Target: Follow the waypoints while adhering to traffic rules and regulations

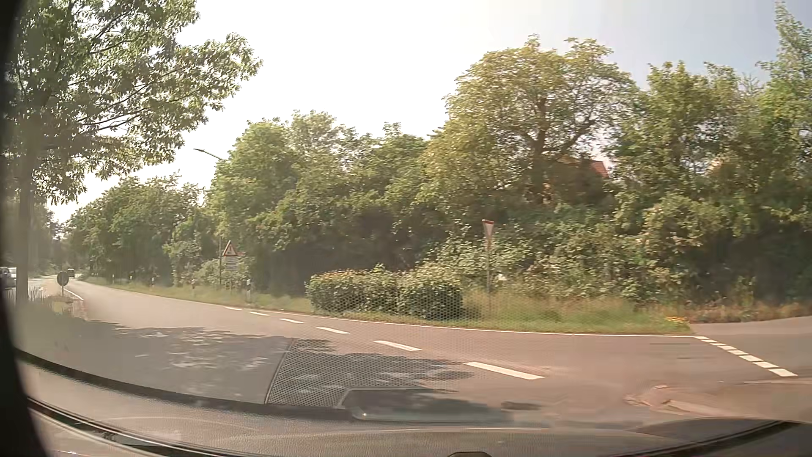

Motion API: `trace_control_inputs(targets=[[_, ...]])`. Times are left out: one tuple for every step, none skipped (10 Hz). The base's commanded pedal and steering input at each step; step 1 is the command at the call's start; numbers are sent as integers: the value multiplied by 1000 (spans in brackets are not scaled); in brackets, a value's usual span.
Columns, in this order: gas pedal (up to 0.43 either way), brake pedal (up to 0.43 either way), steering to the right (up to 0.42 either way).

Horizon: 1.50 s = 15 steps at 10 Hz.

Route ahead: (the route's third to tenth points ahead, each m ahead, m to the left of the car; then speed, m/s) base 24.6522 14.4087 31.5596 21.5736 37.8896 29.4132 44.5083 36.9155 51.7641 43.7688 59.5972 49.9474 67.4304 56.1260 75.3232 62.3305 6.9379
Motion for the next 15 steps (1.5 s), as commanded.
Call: trace_control_inputs(targets=[[268, 0, -334], [280, 0, -332], [299, 0, -327], [299, 0, -316], [311, 0, -305], [350, 0, -285], [350, 0, -267], [350, 0, -253], [350, 0, -228], [350, 0, -190], [350, 0, -155], [350, 0, -138], [350, 0, -127], [350, 0, -115], [350, 0, -104]])
